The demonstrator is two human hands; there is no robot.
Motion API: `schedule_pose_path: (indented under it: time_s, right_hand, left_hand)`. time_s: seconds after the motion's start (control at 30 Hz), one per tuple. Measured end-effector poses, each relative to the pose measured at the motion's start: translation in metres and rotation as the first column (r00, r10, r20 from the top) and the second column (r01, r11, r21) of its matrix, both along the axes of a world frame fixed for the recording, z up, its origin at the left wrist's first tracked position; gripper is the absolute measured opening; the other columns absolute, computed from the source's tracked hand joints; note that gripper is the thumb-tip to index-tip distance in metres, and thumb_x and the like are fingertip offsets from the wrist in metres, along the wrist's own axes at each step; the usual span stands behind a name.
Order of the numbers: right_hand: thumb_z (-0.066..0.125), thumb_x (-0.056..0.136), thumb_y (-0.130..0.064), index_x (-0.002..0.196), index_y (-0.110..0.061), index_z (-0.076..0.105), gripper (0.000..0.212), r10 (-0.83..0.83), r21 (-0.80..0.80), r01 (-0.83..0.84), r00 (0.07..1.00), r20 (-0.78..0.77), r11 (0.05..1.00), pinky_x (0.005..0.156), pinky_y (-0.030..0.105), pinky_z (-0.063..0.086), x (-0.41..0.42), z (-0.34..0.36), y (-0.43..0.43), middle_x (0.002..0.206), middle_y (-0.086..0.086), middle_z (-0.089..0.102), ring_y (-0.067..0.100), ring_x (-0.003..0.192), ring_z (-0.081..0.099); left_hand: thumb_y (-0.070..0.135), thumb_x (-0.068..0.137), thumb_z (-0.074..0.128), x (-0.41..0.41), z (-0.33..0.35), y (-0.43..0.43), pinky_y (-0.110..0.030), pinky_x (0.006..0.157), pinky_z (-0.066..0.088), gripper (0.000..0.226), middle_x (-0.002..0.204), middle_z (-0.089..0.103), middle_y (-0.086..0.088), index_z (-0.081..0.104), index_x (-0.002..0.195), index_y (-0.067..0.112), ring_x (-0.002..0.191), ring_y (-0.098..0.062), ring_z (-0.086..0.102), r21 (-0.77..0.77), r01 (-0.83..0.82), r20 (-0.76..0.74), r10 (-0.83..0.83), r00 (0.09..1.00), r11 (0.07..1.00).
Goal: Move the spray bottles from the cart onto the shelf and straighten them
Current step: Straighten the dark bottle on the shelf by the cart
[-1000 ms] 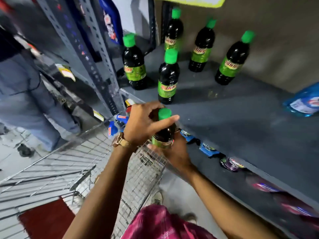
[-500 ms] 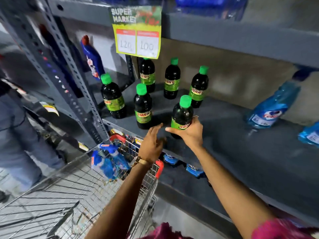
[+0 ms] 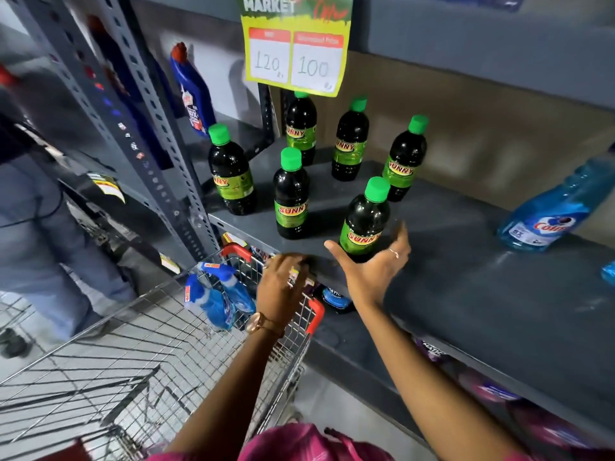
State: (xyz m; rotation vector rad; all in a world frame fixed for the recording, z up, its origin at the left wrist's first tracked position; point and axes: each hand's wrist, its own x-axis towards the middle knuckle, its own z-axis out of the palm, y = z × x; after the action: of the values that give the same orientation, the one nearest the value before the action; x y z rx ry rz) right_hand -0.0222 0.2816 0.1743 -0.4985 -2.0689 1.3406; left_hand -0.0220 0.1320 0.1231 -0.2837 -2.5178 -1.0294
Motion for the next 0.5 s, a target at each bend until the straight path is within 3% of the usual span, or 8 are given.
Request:
schedule_pose_path:
  time_s: [0.07, 0.13, 0.2, 0.27, 0.37, 0.43, 0.5]
  right_hand:
    - [0.073, 0.066, -0.06, 0.134, -0.007, 0.034, 0.096, 0.008, 0.104, 0.005, 0.993, -0.119, 0.995, 0.102, 0.051, 0.035, 0.024, -0.011, -0.01, 0.128, 0.015, 0.044, 0.032, 0.118, 0.043]
    - [0.059, 0.081, -0.057, 0.124, -0.009, 0.039, 0.068, 0.121, 0.197, -0.09, 0.981, -0.152, 0.976, 0.094, 0.051, 0.038, 0.052, -0.024, -0.025, 0.117, 0.015, 0.048, 0.031, 0.107, 0.047]
    - [0.052, 0.087, -0.055, 0.111, -0.016, 0.046, 0.046, 0.292, 0.284, -0.261, 0.954, -0.072, 0.923, 0.088, 0.044, 0.039, 0.076, -0.037, -0.046, 0.107, 0.009, 0.053, 0.023, 0.099, 0.048]
    - [0.051, 0.087, -0.051, 0.106, -0.019, 0.051, 0.037, 0.495, 0.362, -0.49, 0.865, 0.085, 0.793, 0.088, 0.037, 0.037, 0.09, -0.056, -0.069, 0.107, 0.003, 0.053, 0.018, 0.1, 0.047]
    - [0.041, 0.092, -0.057, 0.123, -0.017, 0.048, 0.051, 0.623, 0.4, -0.746, 0.665, 0.412, 0.533, 0.101, 0.04, 0.033, 0.09, -0.103, -0.097, 0.129, 0.006, 0.048, 0.025, 0.119, 0.046]
    - [0.026, 0.091, -0.065, 0.138, -0.013, 0.04, 0.071, 0.555, 0.371, -0.843, 0.536, 0.636, 0.389, 0.114, 0.046, 0.014, 0.088, -0.132, -0.108, 0.149, 0.014, 0.038, 0.03, 0.141, 0.028]
    - [0.014, 0.087, -0.071, 0.146, -0.013, 0.028, 0.084, 0.513, 0.257, -0.92, 0.38, 0.77, 0.295, 0.115, 0.044, -0.016, 0.09, -0.143, -0.112, 0.16, 0.008, 0.016, 0.019, 0.148, -0.008]
  left_hand:
    - [0.024, 0.088, 0.053, 0.006, -0.009, -0.024, -0.035, 0.064, 0.051, 0.02, 0.1, 0.06, -0.012, 0.056, 0.104, 0.013, 0.082, -0.022, 0.055, 0.001, -0.165, -0.015, 0.165, 0.986, 0.986]
    - [0.029, 0.086, 0.052, 0.011, -0.017, -0.052, -0.042, 0.069, 0.049, 0.024, 0.1, 0.057, -0.016, 0.051, 0.105, 0.014, 0.084, -0.029, 0.053, -0.055, -0.325, -0.027, 0.324, 0.946, 0.944]
    - [0.03, 0.081, 0.059, 0.014, -0.027, -0.082, -0.048, 0.088, 0.037, 0.038, 0.114, 0.052, -0.02, 0.048, 0.112, 0.012, 0.104, -0.035, 0.048, -0.119, -0.465, 0.069, 0.475, 0.877, 0.877]
    - [0.03, 0.076, 0.066, 0.014, -0.038, -0.111, -0.047, 0.105, 0.02, 0.063, 0.136, 0.039, -0.021, 0.039, 0.13, 0.012, 0.13, -0.037, 0.029, -0.191, -0.547, 0.235, 0.579, 0.781, 0.815]
    - [0.042, 0.079, 0.065, 0.009, -0.052, -0.141, -0.051, 0.116, 0.007, 0.091, 0.153, 0.018, -0.024, 0.014, 0.145, 0.007, 0.143, -0.037, 0.006, -0.372, -0.47, 0.455, 0.598, 0.659, 0.801]
    - [0.046, 0.082, 0.062, 0.004, -0.06, -0.155, -0.051, 0.111, 0.022, 0.095, 0.149, 0.028, -0.026, 0.007, 0.146, 0.003, 0.139, -0.039, 0.022, -0.437, -0.365, 0.561, 0.566, 0.604, 0.822]
    - [0.041, 0.084, 0.06, -0.001, -0.066, -0.164, -0.049, 0.094, 0.042, 0.086, 0.134, 0.049, -0.026, 0.012, 0.144, 0.003, 0.121, -0.042, 0.047, -0.402, -0.321, 0.623, 0.513, 0.59, 0.857]
